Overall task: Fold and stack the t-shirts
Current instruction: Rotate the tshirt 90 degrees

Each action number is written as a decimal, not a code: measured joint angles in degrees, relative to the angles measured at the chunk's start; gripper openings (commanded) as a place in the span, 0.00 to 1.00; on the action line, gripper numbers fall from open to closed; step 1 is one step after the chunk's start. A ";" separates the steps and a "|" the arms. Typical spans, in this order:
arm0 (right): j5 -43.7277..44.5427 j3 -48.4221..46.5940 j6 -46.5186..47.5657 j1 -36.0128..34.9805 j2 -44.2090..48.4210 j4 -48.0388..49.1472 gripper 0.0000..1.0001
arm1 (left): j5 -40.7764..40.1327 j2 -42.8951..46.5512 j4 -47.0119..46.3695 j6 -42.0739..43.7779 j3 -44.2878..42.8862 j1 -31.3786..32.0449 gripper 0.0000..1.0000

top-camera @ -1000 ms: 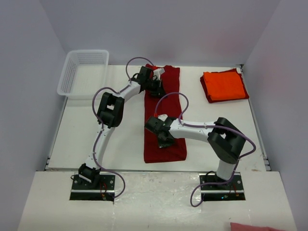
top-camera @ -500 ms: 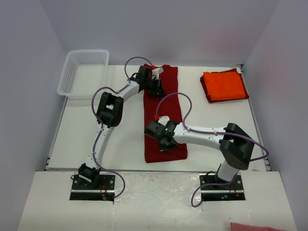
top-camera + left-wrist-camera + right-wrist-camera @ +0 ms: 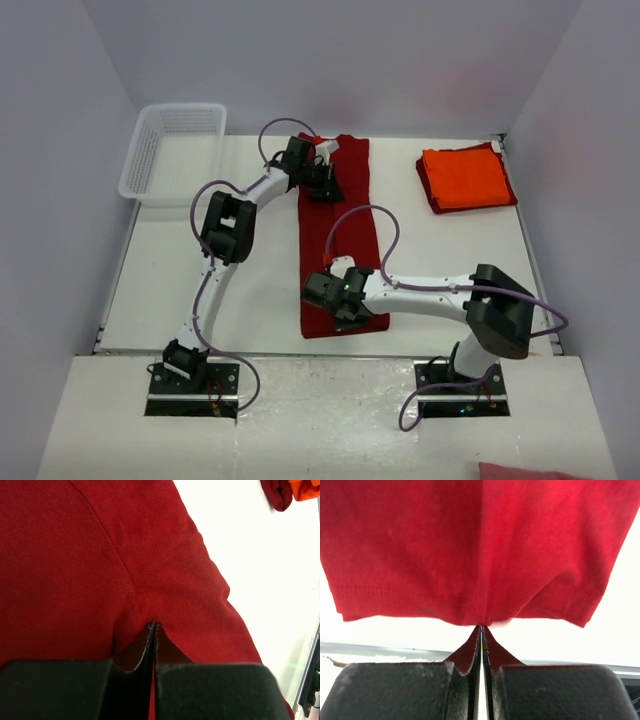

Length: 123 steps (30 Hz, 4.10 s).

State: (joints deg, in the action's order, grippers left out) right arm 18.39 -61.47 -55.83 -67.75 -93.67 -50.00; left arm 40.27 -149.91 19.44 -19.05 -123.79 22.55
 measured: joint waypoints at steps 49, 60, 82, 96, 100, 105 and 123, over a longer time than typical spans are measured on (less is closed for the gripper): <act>-5.05 24.37 -0.46 19.45 31.91 8.92 0.51 | -27.85 48.35 -0.09 -11.56 45.31 7.34 0.76; -9.18 29.68 0.20 20.61 28.76 17.99 0.46 | -26.77 72.04 -1.38 -14.29 65.48 10.84 0.65; -10.49 30.56 -0.72 23.08 24.68 22.23 0.00 | -27.32 81.44 1.27 -15.47 82.77 16.37 0.67; -10.60 32.11 -0.70 23.08 26.64 23.41 0.00 | -26.86 83.82 4.22 -23.54 89.66 21.84 0.56; -10.67 32.89 -0.68 23.08 28.26 23.76 0.00 | -26.27 81.99 2.47 -25.55 91.49 23.02 0.50; -10.67 33.33 -0.66 23.08 29.53 23.89 0.00 | -25.79 79.01 0.50 -27.39 93.48 24.13 0.43; -10.67 34.25 -0.68 23.08 31.08 24.00 0.00 | -20.57 73.50 -10.34 -31.58 95.78 24.50 0.33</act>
State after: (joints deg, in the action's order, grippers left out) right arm 7.73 -27.22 -56.51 -44.66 -62.59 -26.00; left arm 19.70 -76.40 9.10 -50.63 -28.01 47.05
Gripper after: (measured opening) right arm 0.012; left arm 0.367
